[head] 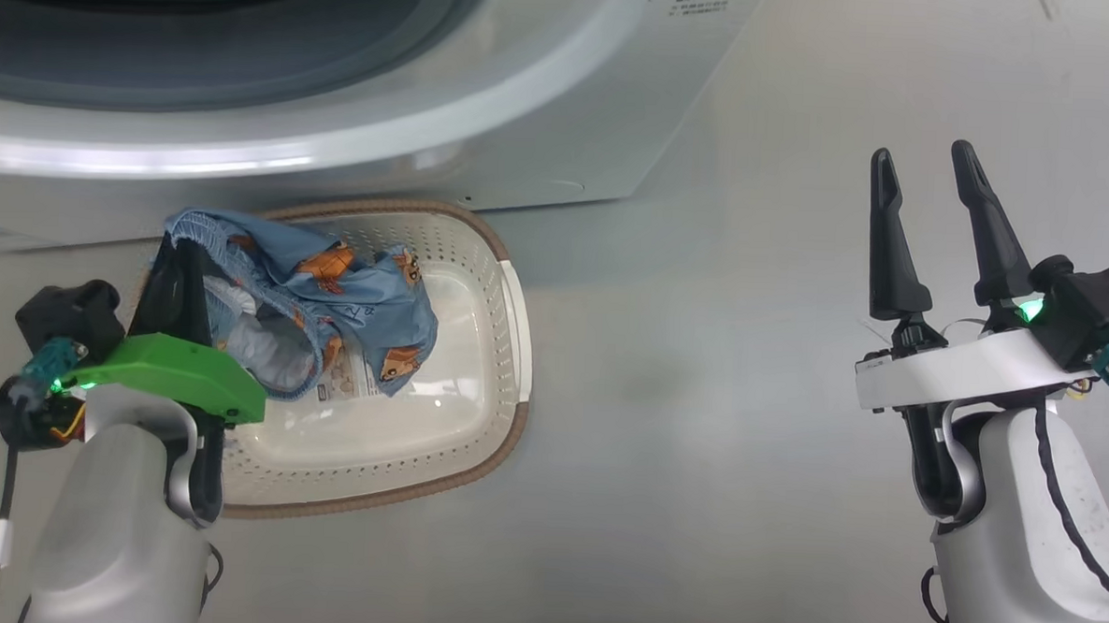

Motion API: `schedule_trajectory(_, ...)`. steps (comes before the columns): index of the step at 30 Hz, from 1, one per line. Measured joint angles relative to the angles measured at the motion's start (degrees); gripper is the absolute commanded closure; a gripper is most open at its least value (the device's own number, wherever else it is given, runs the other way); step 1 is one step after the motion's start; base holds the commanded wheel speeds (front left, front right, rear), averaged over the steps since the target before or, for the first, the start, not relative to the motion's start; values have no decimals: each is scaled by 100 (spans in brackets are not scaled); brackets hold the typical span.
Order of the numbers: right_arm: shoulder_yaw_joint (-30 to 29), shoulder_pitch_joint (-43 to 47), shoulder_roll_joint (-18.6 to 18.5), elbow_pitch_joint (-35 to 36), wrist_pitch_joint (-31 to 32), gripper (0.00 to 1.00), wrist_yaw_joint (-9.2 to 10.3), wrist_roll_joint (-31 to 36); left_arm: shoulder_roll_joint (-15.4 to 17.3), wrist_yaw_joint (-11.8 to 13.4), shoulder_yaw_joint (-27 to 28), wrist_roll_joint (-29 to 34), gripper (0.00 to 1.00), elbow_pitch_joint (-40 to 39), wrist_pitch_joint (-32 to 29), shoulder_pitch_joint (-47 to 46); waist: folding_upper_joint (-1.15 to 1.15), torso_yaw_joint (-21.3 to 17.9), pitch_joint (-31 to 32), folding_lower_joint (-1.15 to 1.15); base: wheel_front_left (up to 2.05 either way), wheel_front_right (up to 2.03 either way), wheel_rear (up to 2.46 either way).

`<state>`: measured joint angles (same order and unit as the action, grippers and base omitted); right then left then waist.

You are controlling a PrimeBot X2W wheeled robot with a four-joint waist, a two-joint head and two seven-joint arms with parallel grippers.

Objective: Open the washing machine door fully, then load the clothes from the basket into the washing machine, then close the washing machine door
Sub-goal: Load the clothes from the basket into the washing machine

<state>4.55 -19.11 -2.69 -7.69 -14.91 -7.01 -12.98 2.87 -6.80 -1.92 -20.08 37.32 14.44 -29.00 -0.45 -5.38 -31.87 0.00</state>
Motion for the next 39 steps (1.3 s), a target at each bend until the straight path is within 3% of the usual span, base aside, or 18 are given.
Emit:
schedule_trajectory(14,56,519,0,-188,0,0,0,1,-52,-24,88,142,100,-1360,0,977,0,333,1172,0,0,0,0)
schedule_trajectory(39,255,1995,-131,-498,0,0,1,-9,-55,212,71,301,100,-2359,0,3170,0,308,3160,0,0,0,0)
